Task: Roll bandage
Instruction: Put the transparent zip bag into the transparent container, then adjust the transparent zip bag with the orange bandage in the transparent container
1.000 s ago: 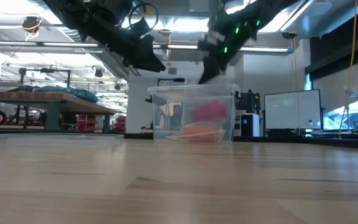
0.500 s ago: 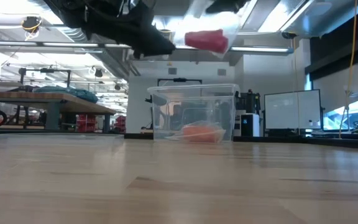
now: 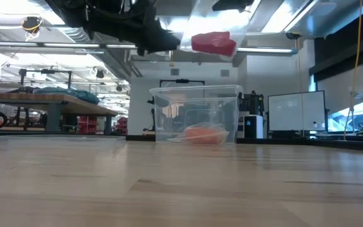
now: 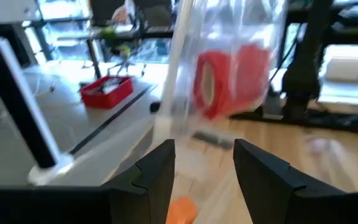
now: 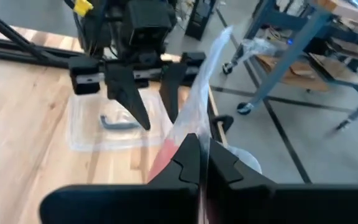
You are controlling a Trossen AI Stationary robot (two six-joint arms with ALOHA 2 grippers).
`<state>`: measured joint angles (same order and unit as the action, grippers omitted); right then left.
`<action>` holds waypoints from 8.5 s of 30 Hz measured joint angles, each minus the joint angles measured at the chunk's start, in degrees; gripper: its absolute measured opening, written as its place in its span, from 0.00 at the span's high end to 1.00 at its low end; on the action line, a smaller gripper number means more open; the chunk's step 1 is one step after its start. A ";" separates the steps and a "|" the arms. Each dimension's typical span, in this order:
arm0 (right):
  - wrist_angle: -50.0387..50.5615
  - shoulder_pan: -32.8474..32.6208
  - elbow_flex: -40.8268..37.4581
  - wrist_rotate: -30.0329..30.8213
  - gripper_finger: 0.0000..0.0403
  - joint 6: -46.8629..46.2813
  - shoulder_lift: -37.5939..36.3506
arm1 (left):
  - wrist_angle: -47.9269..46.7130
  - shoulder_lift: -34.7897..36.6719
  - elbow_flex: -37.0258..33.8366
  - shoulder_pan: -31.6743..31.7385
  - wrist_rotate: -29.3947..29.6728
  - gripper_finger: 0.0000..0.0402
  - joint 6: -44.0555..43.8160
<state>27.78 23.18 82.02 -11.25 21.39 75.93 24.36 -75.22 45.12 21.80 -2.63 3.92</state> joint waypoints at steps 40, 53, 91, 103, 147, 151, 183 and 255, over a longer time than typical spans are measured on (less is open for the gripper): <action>-4.34 -3.04 -0.04 -1.68 0.99 -2.27 6.46 | 6.23 0.33 0.02 -1.46 -4.48 0.98 2.23; 5.55 -3.63 4.52 26.32 0.66 -3.04 1.36 | -2.83 3.10 2.34 -1.11 11.72 1.00 1.98; -6.37 14.10 -17.35 21.77 0.62 -1.81 -1.74 | -45.19 -6.41 24.71 2.93 23.60 1.00 -27.19; -6.48 13.97 -17.70 21.42 0.62 -3.17 -1.74 | -42.21 -15.22 24.74 6.05 21.74 1.00 -28.63; 0.34 13.97 -18.84 13.62 0.62 -3.06 -1.74 | -46.14 -17.05 37.27 1.46 13.99 0.55 -2.09; -1.70 13.97 -21.95 13.60 0.62 -2.59 -1.74 | -44.73 -19.45 37.17 2.12 8.19 0.55 1.32; -14.68 13.94 -34.94 11.18 0.62 -6.47 -1.74 | -48.98 -47.70 53.53 7.66 -2.78 0.55 2.07; -17.86 13.94 -35.02 4.62 0.62 -10.30 -7.53 | -48.77 -25.01 53.40 5.29 9.90 1.00 19.10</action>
<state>9.93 37.12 46.99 -6.63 11.09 68.40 -24.41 -100.23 98.52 27.09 7.27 23.03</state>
